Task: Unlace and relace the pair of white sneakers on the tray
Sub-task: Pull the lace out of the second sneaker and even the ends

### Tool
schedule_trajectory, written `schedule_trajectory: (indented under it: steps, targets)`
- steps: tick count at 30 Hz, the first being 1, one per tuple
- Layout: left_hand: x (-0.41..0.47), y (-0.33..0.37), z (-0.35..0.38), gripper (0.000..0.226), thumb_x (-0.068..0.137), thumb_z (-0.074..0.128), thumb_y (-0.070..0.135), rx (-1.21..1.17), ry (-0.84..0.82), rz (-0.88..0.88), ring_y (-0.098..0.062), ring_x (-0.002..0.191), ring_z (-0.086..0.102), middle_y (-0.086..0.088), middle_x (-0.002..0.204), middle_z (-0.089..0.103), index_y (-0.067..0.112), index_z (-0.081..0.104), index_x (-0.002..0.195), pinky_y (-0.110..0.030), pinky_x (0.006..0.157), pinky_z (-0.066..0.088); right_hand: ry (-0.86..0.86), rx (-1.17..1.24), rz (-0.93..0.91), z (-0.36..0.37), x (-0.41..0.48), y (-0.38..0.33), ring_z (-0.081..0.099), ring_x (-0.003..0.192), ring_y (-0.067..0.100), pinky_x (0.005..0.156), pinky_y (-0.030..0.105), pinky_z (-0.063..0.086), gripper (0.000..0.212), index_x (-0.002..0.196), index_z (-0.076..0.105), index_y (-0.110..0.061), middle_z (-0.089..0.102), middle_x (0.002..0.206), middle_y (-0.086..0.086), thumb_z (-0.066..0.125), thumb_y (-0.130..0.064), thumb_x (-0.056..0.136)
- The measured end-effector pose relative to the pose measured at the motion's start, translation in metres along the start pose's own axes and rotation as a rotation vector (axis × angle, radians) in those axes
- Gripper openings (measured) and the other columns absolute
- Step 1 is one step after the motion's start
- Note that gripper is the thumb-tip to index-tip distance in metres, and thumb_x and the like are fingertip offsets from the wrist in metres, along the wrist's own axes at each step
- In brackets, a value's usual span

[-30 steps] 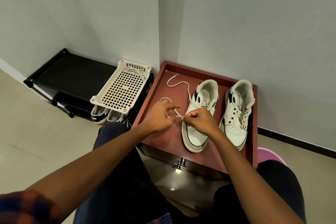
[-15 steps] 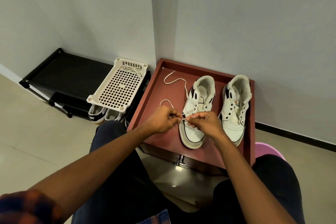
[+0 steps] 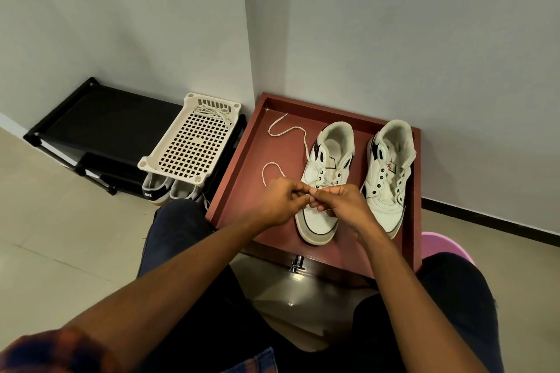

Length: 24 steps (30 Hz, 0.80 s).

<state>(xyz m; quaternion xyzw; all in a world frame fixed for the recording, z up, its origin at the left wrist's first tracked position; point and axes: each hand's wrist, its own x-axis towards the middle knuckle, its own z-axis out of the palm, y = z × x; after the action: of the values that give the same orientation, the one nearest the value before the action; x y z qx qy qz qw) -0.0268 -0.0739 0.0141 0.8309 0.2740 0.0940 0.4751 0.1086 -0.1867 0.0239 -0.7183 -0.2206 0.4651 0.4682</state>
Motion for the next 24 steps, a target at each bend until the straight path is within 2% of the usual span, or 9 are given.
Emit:
schedule_trajectory:
  steps: [2, 7, 10, 12, 15, 18, 19, 21, 24]
  targets:
    - [0.001, 0.0, 0.003, 0.015, 0.091, 0.069, 0.01, -0.012, 0.029, 0.005, 0.014, 0.059, 0.059, 0.012, 0.075, 0.069, 0.007, 0.077, 0.104, -0.004, 0.059, 0.04, 0.008, -0.015, 0.006, -0.002, 0.001, 0.0, 0.06, 0.062, 0.005, 0.061, 0.016, 0.044, 0.026, 0.083, 0.08, -0.007, 0.077, 0.086, 0.017, 0.072, -0.028, 0.094]
    - [0.006, 0.003, 0.01, 0.011, 0.09, 0.072, 0.012, -0.059, 0.096, -0.01, 0.01, 0.05, 0.053, 0.025, 0.057, 0.061, 0.008, 0.079, 0.097, -0.003, 0.054, 0.034, 0.012, -0.129, -0.062, -0.01, 0.003, -0.005, 0.06, 0.064, 0.01, 0.07, 0.024, 0.048, 0.033, 0.081, 0.08, -0.008, 0.077, 0.076, 0.008, 0.068, -0.033, 0.097]
    - [0.008, 0.005, 0.011, 0.009, 0.089, 0.073, 0.013, -0.059, 0.124, -0.008, 0.014, 0.055, 0.055, 0.026, 0.061, 0.063, 0.011, 0.08, 0.095, -0.004, 0.056, 0.036, 0.049, -0.169, -0.094, -0.013, 0.005, -0.005, 0.063, 0.064, 0.012, 0.071, 0.027, 0.051, 0.034, 0.078, 0.08, -0.008, 0.075, 0.071, 0.009, 0.069, -0.034, 0.097]
    - [0.014, 0.006, 0.012, 0.009, 0.089, 0.073, 0.019, -0.025, 0.158, -0.026, 0.013, 0.053, 0.054, 0.027, 0.057, 0.06, 0.013, 0.08, 0.092, -0.006, 0.056, 0.035, 0.154, -0.203, -0.115, -0.014, 0.008, -0.004, 0.069, 0.064, 0.012, 0.072, 0.032, 0.054, 0.034, 0.073, 0.08, -0.013, 0.074, 0.067, 0.004, 0.072, -0.039, 0.093]
    - [0.025, 0.009, 0.014, 0.009, 0.089, 0.074, 0.025, -0.02, 0.205, -0.079, 0.008, 0.051, 0.054, 0.026, 0.052, 0.057, 0.016, 0.078, 0.089, -0.017, 0.06, 0.043, 0.428, -0.323, -0.109, -0.021, 0.016, -0.006, 0.069, 0.063, 0.01, 0.072, 0.031, 0.054, 0.034, 0.063, 0.075, -0.024, 0.071, 0.059, -0.007, 0.073, -0.046, 0.089]
    - [0.038, 0.013, 0.016, 0.009, 0.089, 0.073, 0.024, -0.008, 0.196, -0.08, 0.006, 0.051, 0.055, 0.023, 0.057, 0.06, 0.016, 0.077, 0.091, -0.022, 0.06, 0.046, 0.615, -0.434, -0.115, -0.029, 0.024, -0.017, 0.063, 0.06, 0.009, 0.075, 0.033, 0.051, 0.042, 0.055, 0.067, -0.024, 0.064, 0.054, -0.01, 0.074, -0.051, 0.086]
    - [0.042, 0.014, 0.016, 0.009, 0.089, 0.073, 0.023, 0.014, 0.193, -0.072, 0.004, 0.055, 0.058, 0.02, 0.063, 0.065, 0.016, 0.078, 0.092, -0.024, 0.062, 0.049, 0.625, -0.456, -0.119, -0.031, 0.027, -0.021, 0.061, 0.057, 0.01, 0.073, 0.032, 0.049, 0.045, 0.054, 0.068, -0.021, 0.063, 0.051, -0.008, 0.074, -0.052, 0.086]
    - [0.053, 0.016, 0.015, 0.01, 0.089, 0.072, 0.022, 0.051, 0.188, -0.062, -0.004, 0.072, 0.067, 0.009, 0.08, 0.074, 0.016, 0.078, 0.094, -0.03, 0.074, 0.056, 0.601, -0.504, -0.084, -0.033, 0.035, -0.029, 0.056, 0.047, 0.014, 0.059, 0.028, 0.04, 0.052, 0.049, 0.064, -0.017, 0.056, 0.044, -0.004, 0.076, -0.055, 0.083]
    - [0.066, 0.018, 0.015, 0.013, 0.091, 0.07, 0.02, 0.133, 0.168, -0.036, -0.012, 0.09, 0.07, 0.001, 0.097, 0.076, 0.014, 0.078, 0.1, -0.031, 0.086, 0.054, 0.573, -0.599, -0.042, -0.033, 0.044, -0.039, 0.044, 0.038, 0.013, 0.048, 0.027, 0.025, 0.059, 0.042, 0.051, -0.017, 0.042, 0.036, -0.007, 0.08, -0.051, 0.079]
